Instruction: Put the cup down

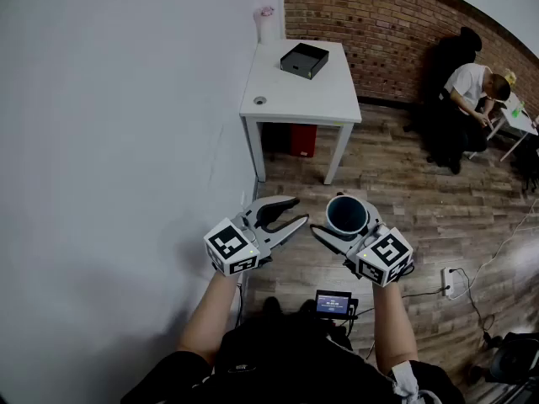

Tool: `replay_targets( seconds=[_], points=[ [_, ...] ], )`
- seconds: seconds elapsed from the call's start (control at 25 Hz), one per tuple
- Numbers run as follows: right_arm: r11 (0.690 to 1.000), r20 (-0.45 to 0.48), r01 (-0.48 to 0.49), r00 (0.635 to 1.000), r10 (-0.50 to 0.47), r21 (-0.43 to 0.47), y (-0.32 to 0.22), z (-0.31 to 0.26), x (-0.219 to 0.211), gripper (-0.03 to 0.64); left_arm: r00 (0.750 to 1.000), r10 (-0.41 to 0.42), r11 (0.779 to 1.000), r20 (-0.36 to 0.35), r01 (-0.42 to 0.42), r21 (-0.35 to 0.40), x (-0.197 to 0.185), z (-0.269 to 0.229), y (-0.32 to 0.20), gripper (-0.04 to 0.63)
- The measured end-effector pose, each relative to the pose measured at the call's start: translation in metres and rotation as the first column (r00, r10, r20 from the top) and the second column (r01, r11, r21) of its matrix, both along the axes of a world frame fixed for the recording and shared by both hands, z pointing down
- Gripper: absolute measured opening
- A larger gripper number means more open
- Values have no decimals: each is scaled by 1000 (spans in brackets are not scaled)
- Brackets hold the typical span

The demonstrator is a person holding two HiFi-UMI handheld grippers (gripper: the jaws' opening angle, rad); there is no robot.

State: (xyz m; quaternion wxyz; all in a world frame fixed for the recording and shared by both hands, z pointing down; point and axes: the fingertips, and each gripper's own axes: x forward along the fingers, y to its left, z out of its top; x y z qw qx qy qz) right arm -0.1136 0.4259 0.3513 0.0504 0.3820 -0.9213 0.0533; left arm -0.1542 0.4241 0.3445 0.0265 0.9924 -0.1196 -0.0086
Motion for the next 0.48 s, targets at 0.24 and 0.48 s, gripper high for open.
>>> replay_targets(
  seconds=[0.24,0.48],
  points=[
    [1000,1,-1,1000,1,-14,-1,1,1,403,1000,8,1000,-1,-8,4,2,-4,-2,140],
    [1000,21,4,1000,-4,-15,-1,-3,7,403,1000,5,1000,-2,-5,6,9,-7,-3,140]
  ],
)
